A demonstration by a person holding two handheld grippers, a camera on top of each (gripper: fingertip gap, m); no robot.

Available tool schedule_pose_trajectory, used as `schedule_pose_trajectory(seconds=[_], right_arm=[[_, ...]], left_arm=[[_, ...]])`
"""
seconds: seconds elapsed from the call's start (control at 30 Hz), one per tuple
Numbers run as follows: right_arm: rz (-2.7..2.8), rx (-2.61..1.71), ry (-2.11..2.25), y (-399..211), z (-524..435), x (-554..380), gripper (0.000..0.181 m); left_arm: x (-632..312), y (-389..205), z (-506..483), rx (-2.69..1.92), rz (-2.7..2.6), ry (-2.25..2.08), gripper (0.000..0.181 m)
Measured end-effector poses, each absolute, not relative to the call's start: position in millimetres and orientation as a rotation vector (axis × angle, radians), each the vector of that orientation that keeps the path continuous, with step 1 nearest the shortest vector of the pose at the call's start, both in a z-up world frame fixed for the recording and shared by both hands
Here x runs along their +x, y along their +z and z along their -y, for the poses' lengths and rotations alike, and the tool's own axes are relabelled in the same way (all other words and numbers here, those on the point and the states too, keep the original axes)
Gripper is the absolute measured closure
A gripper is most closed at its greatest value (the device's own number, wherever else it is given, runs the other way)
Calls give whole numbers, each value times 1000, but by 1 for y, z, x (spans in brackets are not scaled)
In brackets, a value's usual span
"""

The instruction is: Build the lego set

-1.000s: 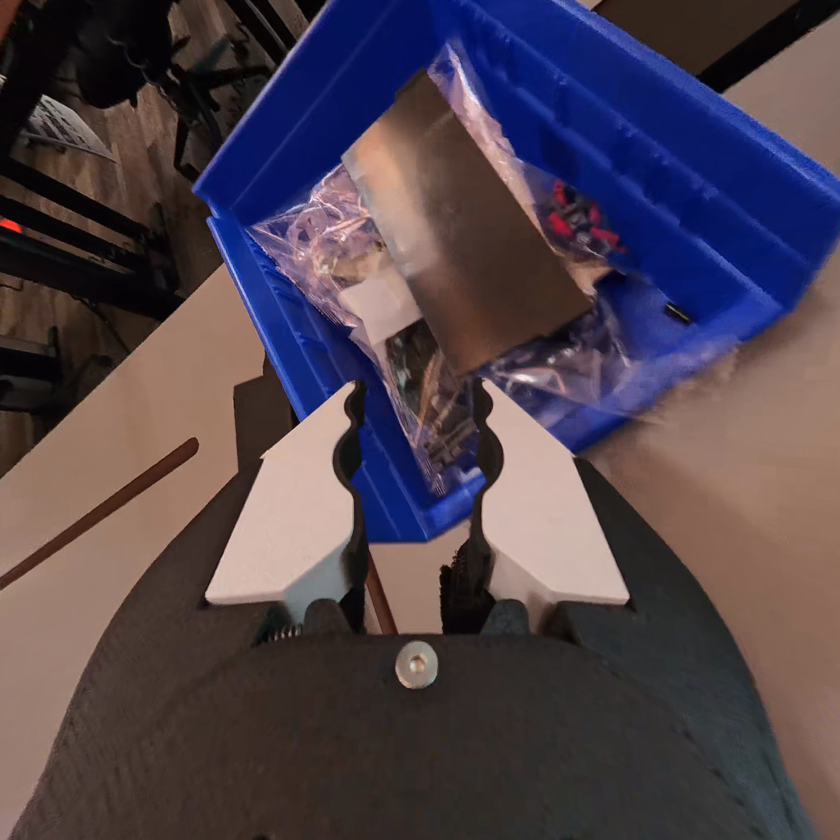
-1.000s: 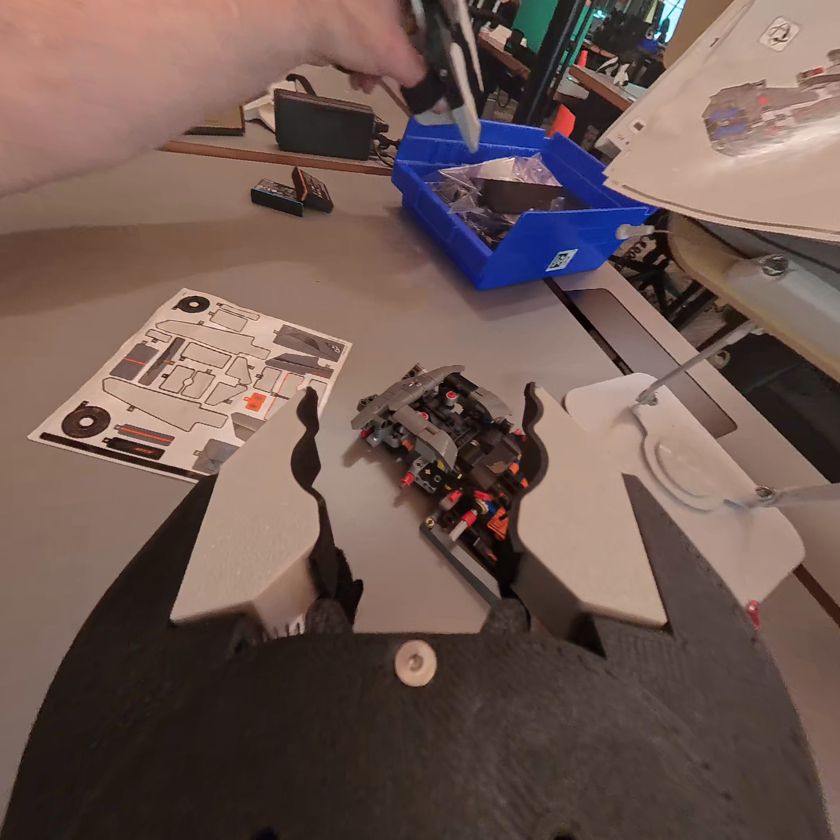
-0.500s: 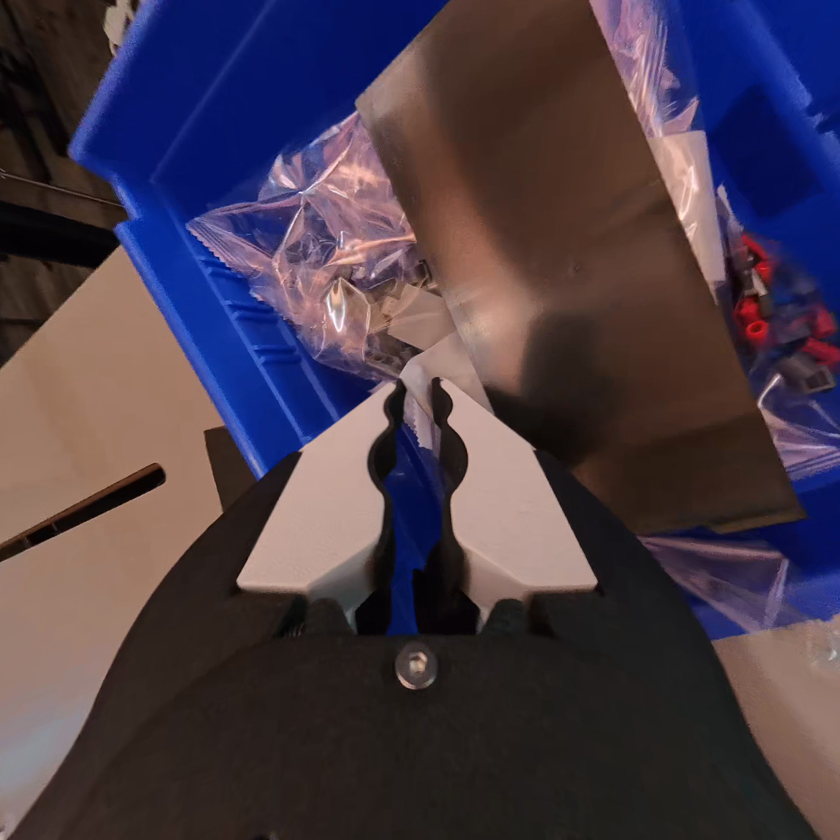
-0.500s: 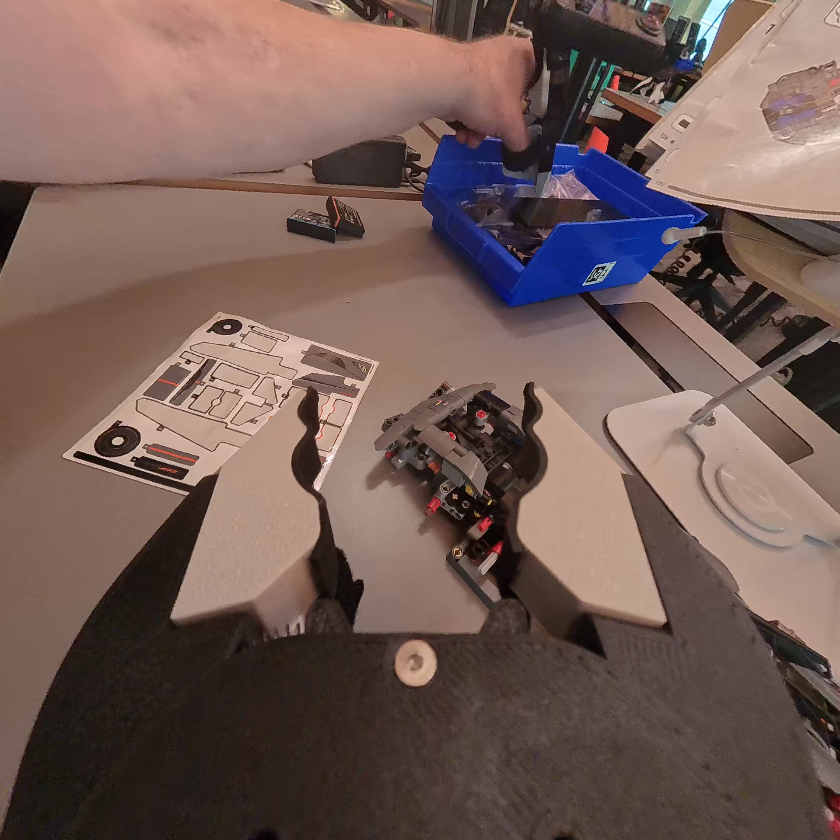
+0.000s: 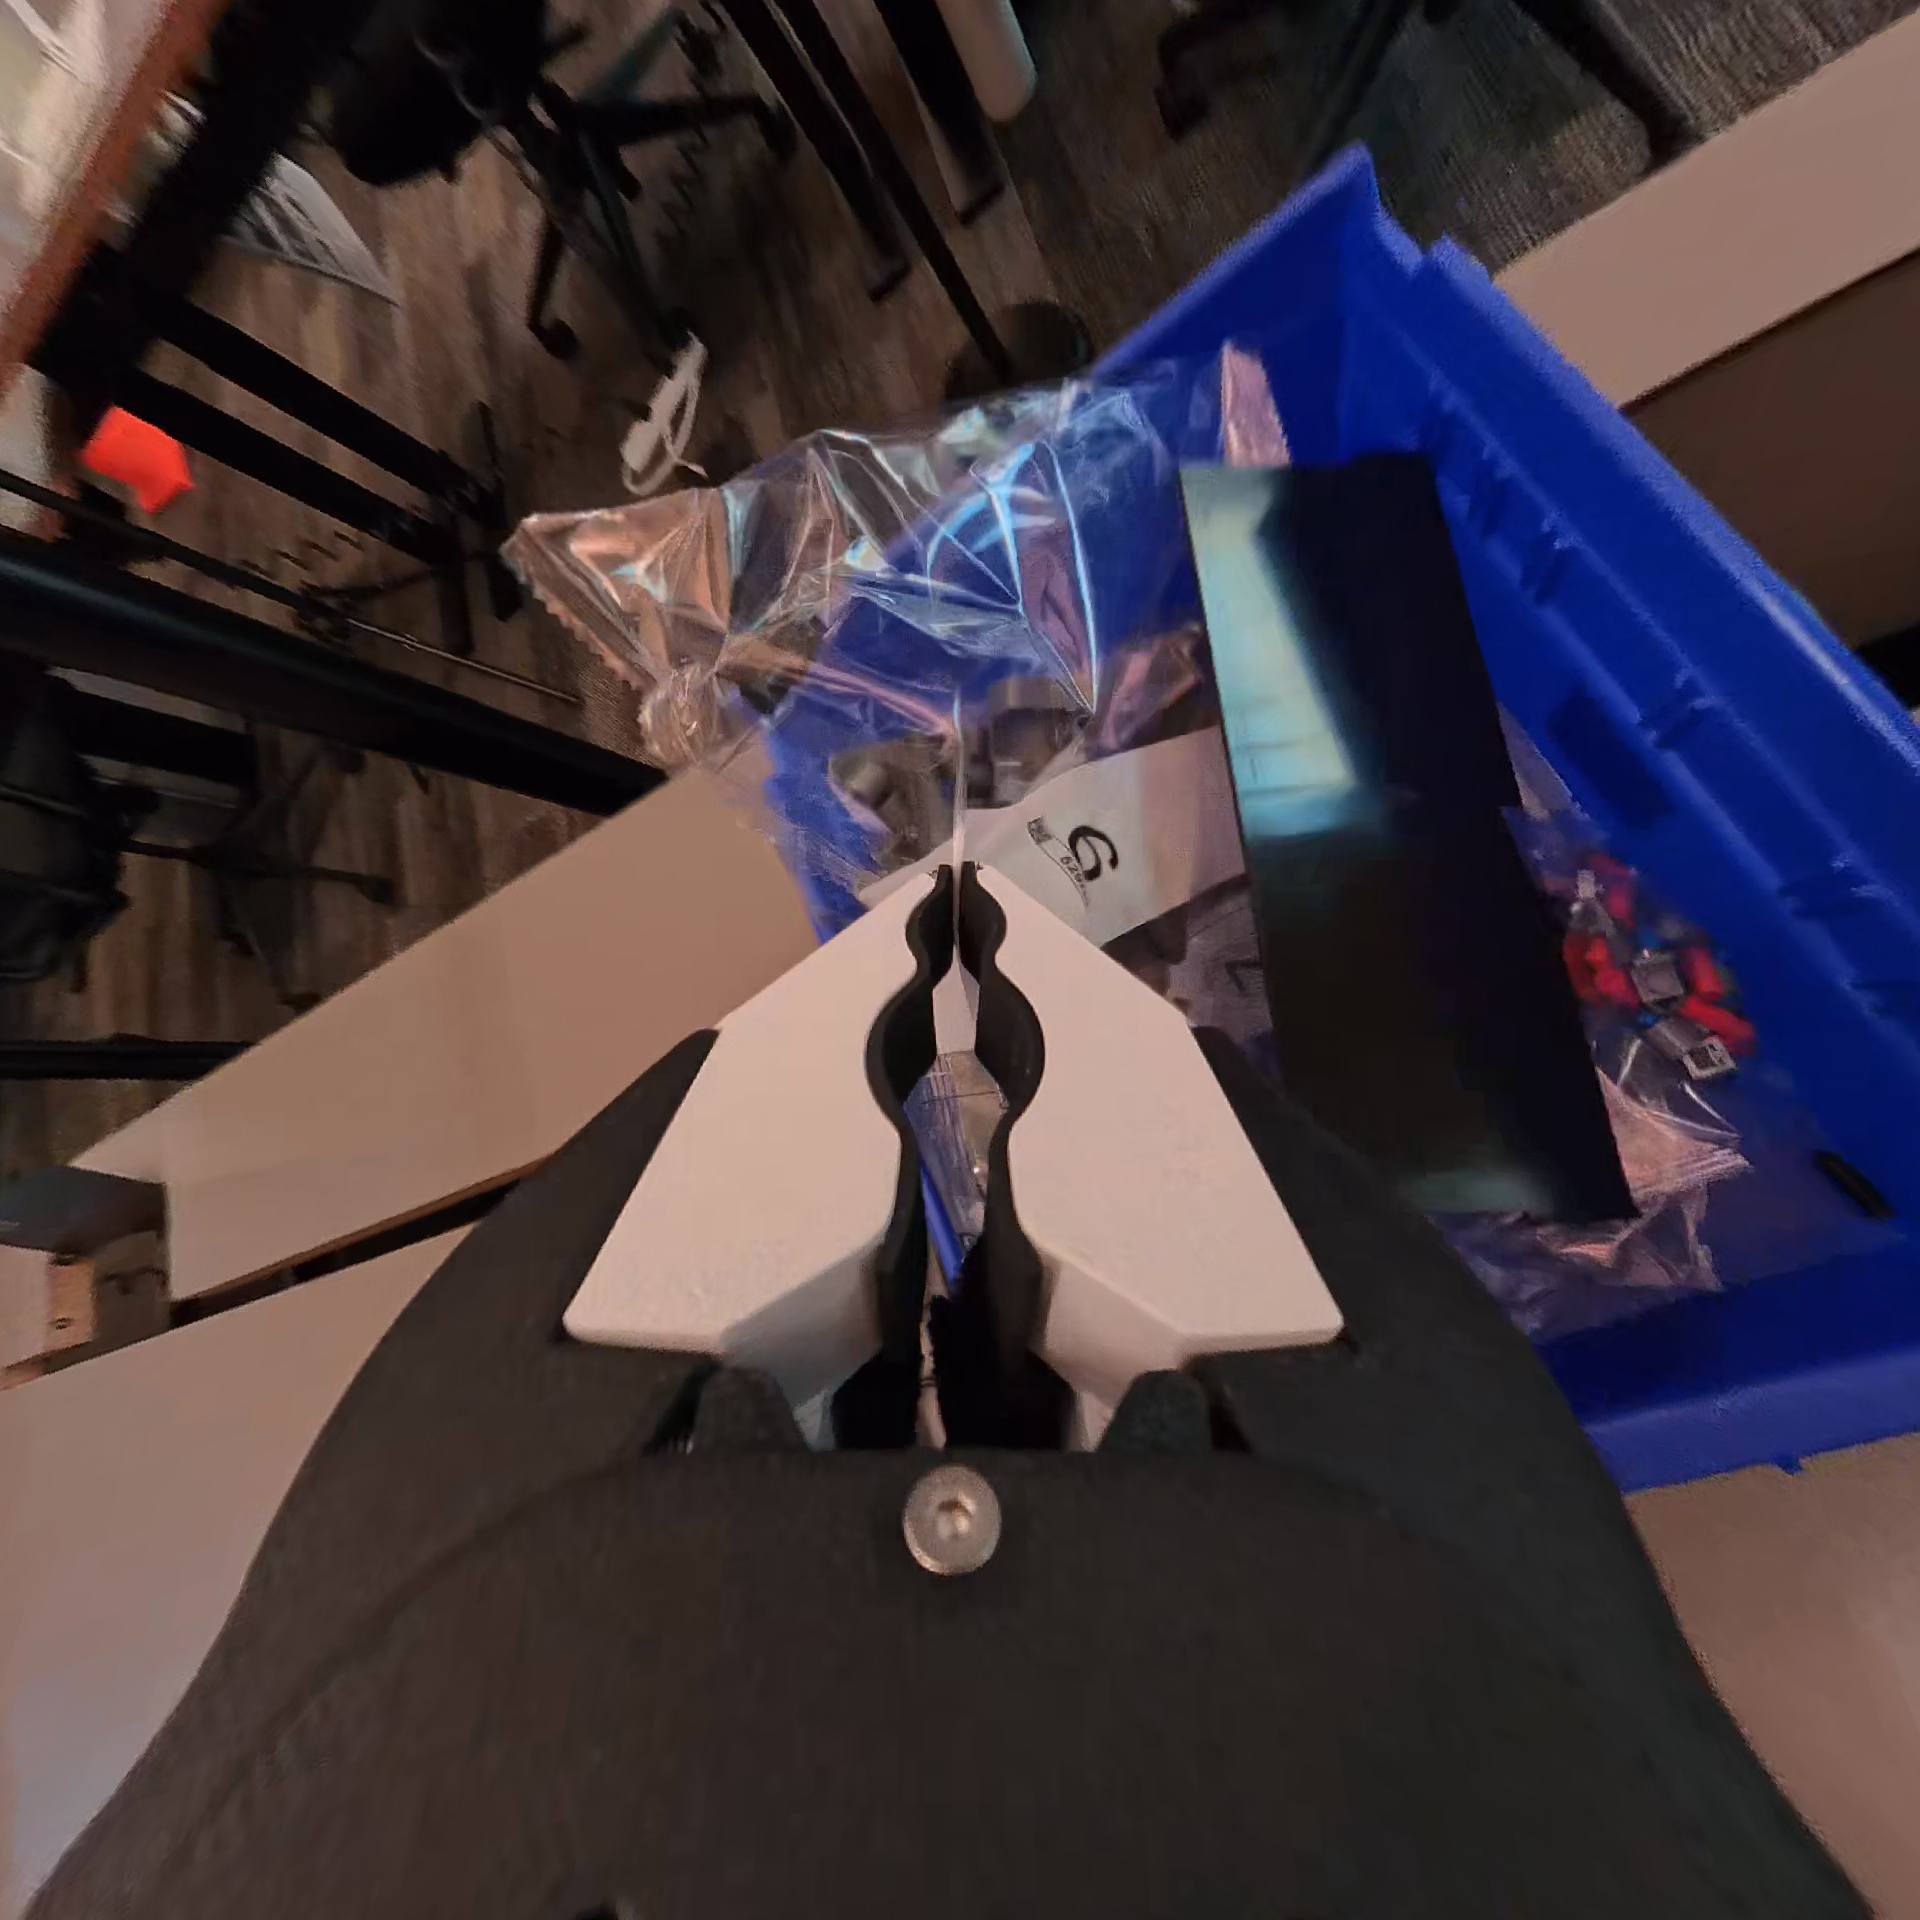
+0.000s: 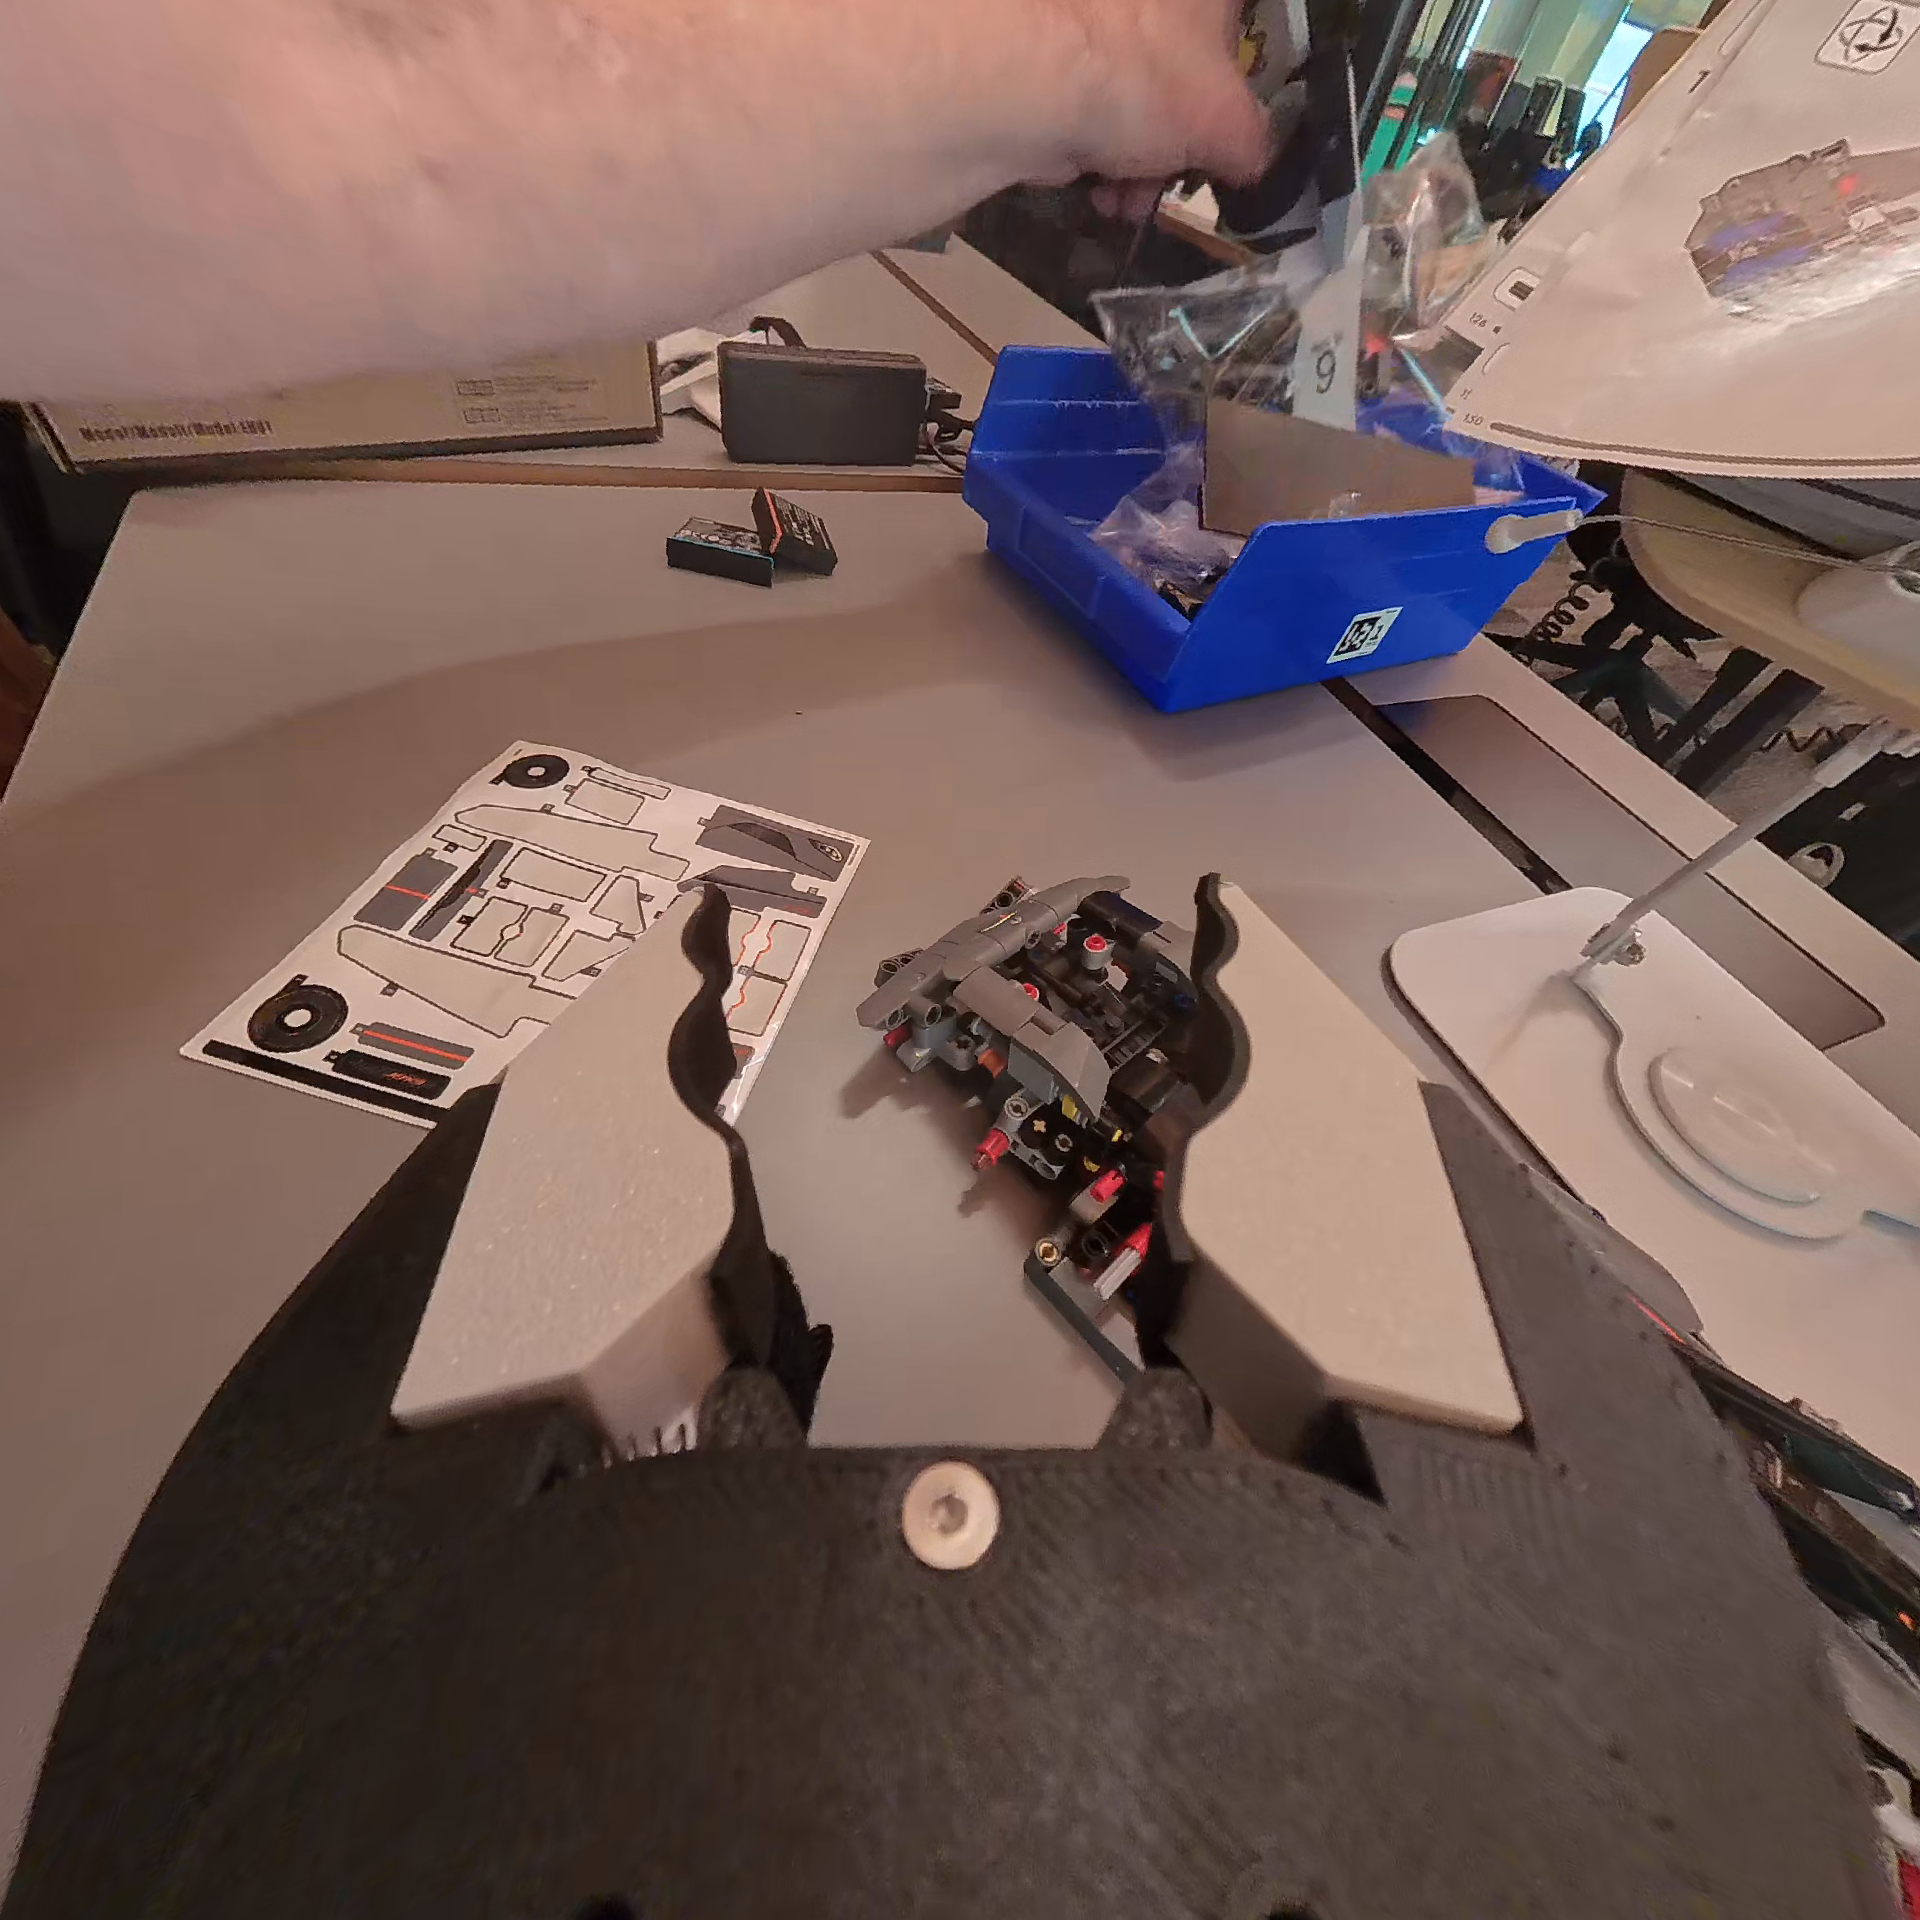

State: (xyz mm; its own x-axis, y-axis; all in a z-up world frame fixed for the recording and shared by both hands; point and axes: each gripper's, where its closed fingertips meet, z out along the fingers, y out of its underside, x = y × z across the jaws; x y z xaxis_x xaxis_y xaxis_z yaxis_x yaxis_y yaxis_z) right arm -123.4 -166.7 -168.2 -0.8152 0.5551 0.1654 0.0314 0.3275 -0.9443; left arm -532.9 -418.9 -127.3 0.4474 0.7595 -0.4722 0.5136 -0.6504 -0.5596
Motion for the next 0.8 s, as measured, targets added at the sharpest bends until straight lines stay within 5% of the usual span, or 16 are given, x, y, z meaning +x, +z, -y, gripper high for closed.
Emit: schedule_pose_trajectory(seconds=[0.8], right_arm=[[2136,-548,1534,-175,160,-125,93]], left_arm=[[-525,-104,435,-2257,1131,981,181]])
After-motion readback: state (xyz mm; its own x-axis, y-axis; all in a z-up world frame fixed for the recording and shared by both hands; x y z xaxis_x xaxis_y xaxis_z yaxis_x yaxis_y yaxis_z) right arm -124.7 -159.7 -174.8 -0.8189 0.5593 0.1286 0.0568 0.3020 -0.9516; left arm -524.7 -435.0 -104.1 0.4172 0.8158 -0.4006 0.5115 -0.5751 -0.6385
